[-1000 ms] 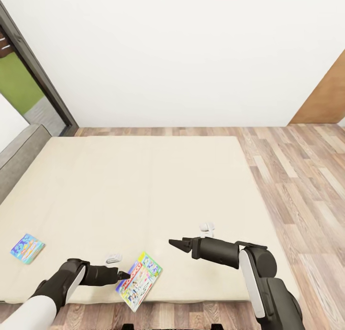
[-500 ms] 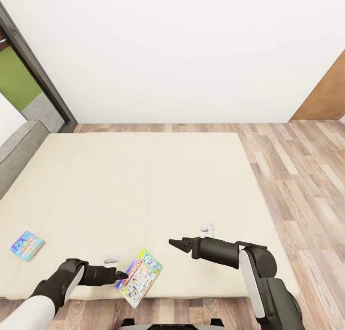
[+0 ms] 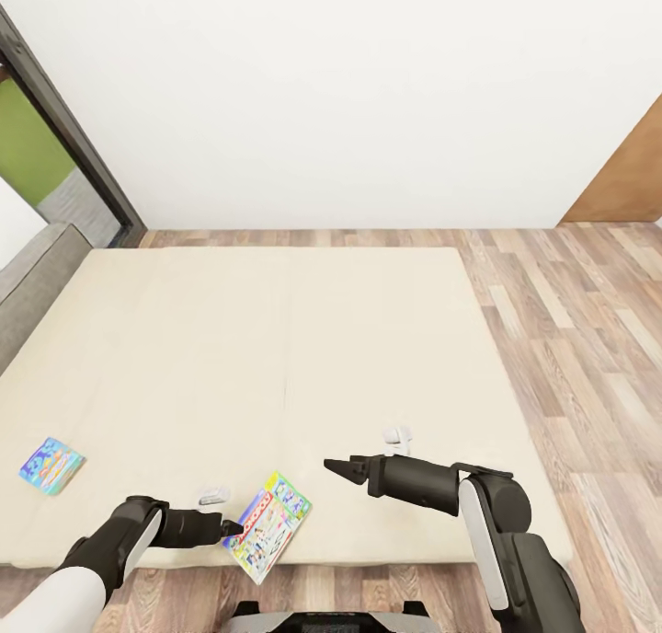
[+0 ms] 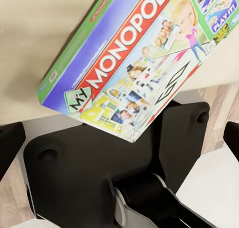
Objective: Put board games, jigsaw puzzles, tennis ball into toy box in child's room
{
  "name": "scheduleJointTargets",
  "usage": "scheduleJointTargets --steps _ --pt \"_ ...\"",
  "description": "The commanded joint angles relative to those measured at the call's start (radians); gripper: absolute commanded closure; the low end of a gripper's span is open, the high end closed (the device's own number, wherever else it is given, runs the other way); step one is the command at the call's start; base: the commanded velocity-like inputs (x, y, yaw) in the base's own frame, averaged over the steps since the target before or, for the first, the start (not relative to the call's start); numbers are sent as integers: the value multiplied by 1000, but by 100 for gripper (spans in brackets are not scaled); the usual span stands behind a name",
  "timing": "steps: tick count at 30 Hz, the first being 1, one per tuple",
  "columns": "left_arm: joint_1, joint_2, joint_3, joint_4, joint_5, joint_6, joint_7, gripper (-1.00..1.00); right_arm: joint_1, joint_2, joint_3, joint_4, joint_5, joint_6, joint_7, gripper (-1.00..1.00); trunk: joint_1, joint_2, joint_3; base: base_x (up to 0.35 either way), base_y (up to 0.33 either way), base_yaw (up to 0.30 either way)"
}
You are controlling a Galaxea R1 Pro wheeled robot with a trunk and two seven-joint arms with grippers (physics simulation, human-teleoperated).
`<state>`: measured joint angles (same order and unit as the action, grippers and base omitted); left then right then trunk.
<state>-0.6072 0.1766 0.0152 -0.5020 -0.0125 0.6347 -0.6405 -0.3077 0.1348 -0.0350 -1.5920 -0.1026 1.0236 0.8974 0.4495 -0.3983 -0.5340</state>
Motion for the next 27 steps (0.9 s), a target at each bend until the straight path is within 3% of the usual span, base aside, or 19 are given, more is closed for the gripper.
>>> scheduleJointTargets --steps 1,27 --pt "0 0 2 -1 -1 6 -4 -100 -1 1 -2 0 -5 7 0 -100 0 -2 -3 0 0 0" --pt "0 1 3 -3 1 -1 -5 -100 -1 0 -2 0 -5 6 0 -100 0 -2 -45 0 0 0"
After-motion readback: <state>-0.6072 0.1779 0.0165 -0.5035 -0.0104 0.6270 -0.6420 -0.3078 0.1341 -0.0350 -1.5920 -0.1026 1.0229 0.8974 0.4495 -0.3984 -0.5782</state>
